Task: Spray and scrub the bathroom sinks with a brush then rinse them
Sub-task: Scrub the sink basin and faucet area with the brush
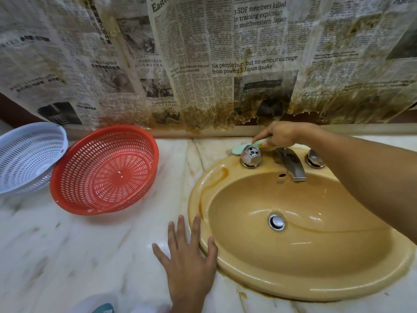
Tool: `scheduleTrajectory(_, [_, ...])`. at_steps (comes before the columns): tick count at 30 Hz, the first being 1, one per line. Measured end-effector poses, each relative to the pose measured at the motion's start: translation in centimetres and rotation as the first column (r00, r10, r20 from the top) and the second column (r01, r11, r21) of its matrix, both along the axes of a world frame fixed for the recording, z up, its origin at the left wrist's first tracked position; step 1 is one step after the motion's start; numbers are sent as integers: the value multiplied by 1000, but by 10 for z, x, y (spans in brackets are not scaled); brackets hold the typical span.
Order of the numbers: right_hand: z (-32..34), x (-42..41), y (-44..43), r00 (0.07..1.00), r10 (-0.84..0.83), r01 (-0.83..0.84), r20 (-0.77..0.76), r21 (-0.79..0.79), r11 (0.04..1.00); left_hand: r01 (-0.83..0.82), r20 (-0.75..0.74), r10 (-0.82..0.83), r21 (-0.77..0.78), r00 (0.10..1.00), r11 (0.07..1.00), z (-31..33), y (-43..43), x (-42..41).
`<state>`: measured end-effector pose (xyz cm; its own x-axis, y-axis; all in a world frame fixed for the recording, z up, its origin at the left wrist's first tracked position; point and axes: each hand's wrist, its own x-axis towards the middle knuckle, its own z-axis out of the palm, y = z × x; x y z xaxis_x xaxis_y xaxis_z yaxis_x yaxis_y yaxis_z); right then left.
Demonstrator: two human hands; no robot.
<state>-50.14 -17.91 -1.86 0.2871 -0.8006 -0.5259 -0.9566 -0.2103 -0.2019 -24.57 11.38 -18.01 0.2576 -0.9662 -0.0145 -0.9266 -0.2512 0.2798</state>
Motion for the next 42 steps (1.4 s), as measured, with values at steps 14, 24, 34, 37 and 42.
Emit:
scheduleTrajectory(14, [11, -15, -7, 998, -55, 55, 6, 57, 997, -10, -15, 10, -19, 1000, 1000, 0, 1, 0])
scheduleTrajectory(24, [7, 1, 25, 984, -63, 16, -165, -274, 962, 4, -3, -4, -20, 1000, 1000, 1, 2, 0])
scheduleTrajectory(34, [8, 38, 129, 904, -256, 369, 343, -322, 872, 10, 6, -10, 0, 1000, 1000, 0, 1, -1])
scheduleTrajectory(37, [-22, 58, 150, 903, -292, 379, 316, -268, 886, 2, -3, -2, -3, 1000, 1000, -1, 1, 1])
scheduleTrajectory(42, [-63, 64, 152, 851, -439, 513, 289, -270, 815, 0, -8, 0, -2, 1000, 1000, -1, 1, 0])
